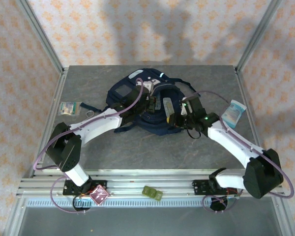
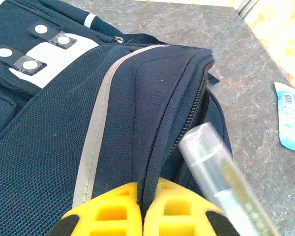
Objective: Pack the student bag
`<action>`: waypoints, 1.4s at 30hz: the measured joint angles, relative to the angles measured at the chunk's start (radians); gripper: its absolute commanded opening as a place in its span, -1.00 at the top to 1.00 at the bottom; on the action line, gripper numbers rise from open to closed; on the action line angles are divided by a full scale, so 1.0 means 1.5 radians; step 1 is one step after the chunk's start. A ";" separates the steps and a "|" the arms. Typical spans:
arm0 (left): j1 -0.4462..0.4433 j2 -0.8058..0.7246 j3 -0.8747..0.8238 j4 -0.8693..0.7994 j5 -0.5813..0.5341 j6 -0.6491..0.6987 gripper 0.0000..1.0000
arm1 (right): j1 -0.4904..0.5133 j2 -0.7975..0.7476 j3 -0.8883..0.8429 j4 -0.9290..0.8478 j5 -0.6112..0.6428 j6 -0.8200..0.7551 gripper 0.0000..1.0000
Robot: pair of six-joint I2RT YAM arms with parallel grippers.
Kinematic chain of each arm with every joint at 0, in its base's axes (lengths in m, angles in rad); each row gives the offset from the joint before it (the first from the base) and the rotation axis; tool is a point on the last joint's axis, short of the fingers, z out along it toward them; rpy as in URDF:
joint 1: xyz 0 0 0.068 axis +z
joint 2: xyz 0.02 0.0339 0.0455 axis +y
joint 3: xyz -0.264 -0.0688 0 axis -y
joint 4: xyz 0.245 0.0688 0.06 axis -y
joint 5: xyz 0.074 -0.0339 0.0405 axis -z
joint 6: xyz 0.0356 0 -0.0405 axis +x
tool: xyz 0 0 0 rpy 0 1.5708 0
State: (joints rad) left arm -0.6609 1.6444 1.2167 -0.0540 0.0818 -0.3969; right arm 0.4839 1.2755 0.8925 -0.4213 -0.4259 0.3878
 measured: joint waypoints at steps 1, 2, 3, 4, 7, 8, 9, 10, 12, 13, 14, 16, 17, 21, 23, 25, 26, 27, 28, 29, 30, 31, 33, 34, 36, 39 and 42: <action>0.000 0.000 0.000 0.000 0.003 -0.002 1.00 | 0.000 0.019 0.012 -0.002 -0.003 0.001 0.52; 0.000 0.000 0.000 0.000 0.006 -0.003 1.00 | 0.000 0.043 0.031 -0.003 -0.005 0.003 0.51; 0.000 0.000 0.000 0.000 0.007 -0.004 1.00 | 0.000 0.065 0.052 -0.003 -0.006 0.005 0.51; 0.000 0.000 0.000 0.000 0.009 -0.005 1.00 | 0.000 0.095 0.082 0.001 -0.006 0.009 0.50; 0.000 -0.001 0.000 0.000 0.012 -0.014 1.00 | -0.003 0.184 0.177 0.012 -0.002 0.028 0.10; 0.000 -0.002 0.000 0.001 0.012 -0.017 1.00 | -0.005 0.213 0.207 0.018 0.002 0.035 -0.07; 0.000 -0.004 0.000 0.003 0.013 -0.018 1.00 | -0.007 0.233 0.224 0.029 0.002 0.041 -0.17; 0.000 -0.007 0.000 0.002 0.013 -0.018 1.00 | -0.010 0.251 0.235 0.046 0.002 0.049 -0.26; 0.000 -0.010 -0.001 0.002 0.011 -0.021 1.00 | -0.014 0.265 0.237 0.073 -0.003 0.065 -0.34; 0.000 -0.012 -0.001 0.002 0.011 -0.022 1.00 | -0.016 0.265 0.233 0.082 -0.007 0.073 -0.35; 0.000 -0.013 -0.001 0.002 0.011 -0.022 1.00 | -0.017 0.263 0.226 0.091 -0.008 0.079 -0.35; -0.001 -0.015 -0.004 0.002 0.011 -0.022 1.00 | -0.019 0.253 0.206 0.109 -0.013 0.087 -0.32; -0.001 -0.015 -0.005 0.002 0.013 -0.022 1.00 | -0.021 0.243 0.189 0.117 -0.015 0.090 -0.29; -0.002 -0.015 -0.005 0.006 0.031 -0.035 1.00 | -0.031 0.158 0.099 0.126 -0.010 0.096 -0.17; -0.005 -0.012 -0.005 0.014 0.048 -0.046 1.00 | -0.038 0.091 0.053 0.121 0.002 0.097 -0.09; -0.014 0.003 0.000 0.019 0.064 -0.054 1.00 | -0.043 0.021 0.016 0.114 0.021 0.097 -0.03; -0.023 0.020 0.011 0.020 0.072 -0.057 0.83 | -0.043 -0.008 0.001 0.112 0.030 0.096 0.00; -0.031 0.037 0.023 0.020 0.080 -0.061 0.57 | -0.043 -0.031 -0.010 0.110 0.036 0.096 0.04; -0.041 0.057 0.039 0.020 0.087 -0.064 0.34 | -0.043 -0.051 -0.022 0.109 0.044 0.096 0.08; -0.051 0.077 0.052 0.029 0.104 -0.069 0.18 | -0.043 -0.062 -0.032 0.110 0.047 0.096 0.13; -0.060 0.087 0.059 0.031 0.104 -0.068 0.10 | -0.042 -0.069 -0.043 0.109 0.052 0.097 0.18; -0.062 0.094 0.059 0.029 0.102 -0.071 0.08 | -0.043 -0.080 -0.056 0.106 0.055 0.097 0.19; -0.062 0.095 0.054 0.030 0.109 -0.073 0.00 | -0.036 -0.093 -0.080 0.107 0.062 0.098 0.28; -0.062 0.085 0.045 0.035 0.109 -0.075 -0.03 | -0.028 -0.096 -0.092 0.107 0.065 0.099 0.29; -0.059 0.049 0.009 0.050 0.106 -0.084 -0.11 | -0.009 -0.100 -0.108 0.107 0.072 0.101 0.30; -0.029 -0.027 -0.065 0.072 0.101 -0.111 -0.20 | 0.019 -0.111 -0.125 0.113 0.075 0.100 0.30; 0.032 -0.068 -0.120 0.092 0.096 -0.147 -0.22 | 0.038 -0.113 -0.129 0.127 0.071 0.095 0.30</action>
State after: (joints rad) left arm -0.6136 1.5425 1.0363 0.0845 0.2264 -0.6174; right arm 0.5411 1.1057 0.6991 -0.2302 -0.3191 0.5308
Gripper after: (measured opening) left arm 0.601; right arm 0.352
